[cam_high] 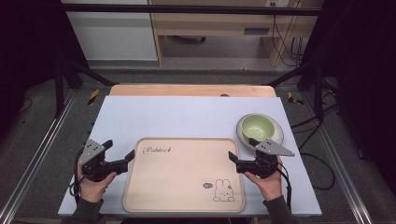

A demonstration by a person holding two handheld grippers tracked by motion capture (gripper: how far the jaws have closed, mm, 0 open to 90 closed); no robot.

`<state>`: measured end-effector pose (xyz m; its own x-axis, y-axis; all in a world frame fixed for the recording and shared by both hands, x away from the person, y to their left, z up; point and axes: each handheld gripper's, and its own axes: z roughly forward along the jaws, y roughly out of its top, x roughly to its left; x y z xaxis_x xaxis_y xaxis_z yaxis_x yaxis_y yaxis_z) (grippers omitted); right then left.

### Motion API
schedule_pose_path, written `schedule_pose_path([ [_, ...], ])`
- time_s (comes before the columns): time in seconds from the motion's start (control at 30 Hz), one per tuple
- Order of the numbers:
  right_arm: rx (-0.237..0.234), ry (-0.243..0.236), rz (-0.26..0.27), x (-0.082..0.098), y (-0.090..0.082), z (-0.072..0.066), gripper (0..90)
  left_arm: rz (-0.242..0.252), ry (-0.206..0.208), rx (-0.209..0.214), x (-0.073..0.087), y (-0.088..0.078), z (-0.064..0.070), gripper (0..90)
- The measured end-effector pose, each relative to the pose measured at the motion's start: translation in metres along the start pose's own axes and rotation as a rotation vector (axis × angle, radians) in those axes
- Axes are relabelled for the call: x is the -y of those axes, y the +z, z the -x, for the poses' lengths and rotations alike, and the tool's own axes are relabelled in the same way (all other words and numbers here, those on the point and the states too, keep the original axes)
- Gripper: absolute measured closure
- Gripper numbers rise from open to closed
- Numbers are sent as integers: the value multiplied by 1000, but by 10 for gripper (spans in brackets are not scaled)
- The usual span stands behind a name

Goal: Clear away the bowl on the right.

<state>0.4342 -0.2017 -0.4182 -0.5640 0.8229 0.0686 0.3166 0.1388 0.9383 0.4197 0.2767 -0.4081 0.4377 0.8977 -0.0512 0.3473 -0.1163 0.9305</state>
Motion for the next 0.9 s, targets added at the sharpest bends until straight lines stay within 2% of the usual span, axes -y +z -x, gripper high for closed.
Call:
schedule_pose_path([
  [0.5, 17, -2, 2, 0, -5, 4, 83, -5, -4, -3, 2, 1, -1, 83],
  [0.63, 22, 11, 3, -1, -8, 6, 86, -7, -5, -2, 2, 2, -1, 82],
  [0.9, 46, 15, 2, -3, -11, 11, 91, -8, -4, -5, 3, 2, -2, 83],
])
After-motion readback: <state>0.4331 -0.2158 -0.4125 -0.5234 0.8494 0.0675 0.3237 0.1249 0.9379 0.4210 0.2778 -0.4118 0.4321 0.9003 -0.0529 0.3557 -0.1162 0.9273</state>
